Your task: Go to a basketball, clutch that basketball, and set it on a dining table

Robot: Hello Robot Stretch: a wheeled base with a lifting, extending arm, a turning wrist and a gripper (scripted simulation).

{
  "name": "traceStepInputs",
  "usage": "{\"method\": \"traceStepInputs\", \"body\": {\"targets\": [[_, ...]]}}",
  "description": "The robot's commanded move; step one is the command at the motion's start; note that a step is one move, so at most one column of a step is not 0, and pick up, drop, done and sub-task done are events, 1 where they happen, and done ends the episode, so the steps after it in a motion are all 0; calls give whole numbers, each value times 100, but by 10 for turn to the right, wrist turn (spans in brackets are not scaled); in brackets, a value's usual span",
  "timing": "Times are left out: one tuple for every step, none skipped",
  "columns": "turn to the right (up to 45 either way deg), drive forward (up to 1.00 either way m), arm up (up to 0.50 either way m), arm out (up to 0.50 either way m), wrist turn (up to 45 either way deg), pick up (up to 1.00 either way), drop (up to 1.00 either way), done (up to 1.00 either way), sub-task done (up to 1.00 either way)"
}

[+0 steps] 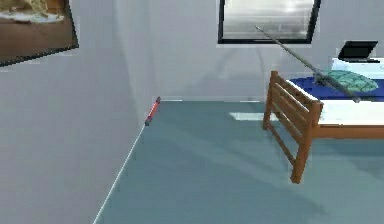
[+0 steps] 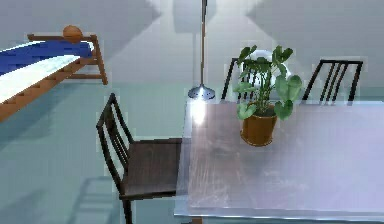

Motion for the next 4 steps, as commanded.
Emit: {"method": "traceStepInputs", "body": {"targets": [[120,0,0,0,0,0,0,0,0],[0,30,0,0,0,0,0,0,0],[390,0,0,0,0,0,0,0,0],[0,95,0,0,0,0,0,0,0]]}}
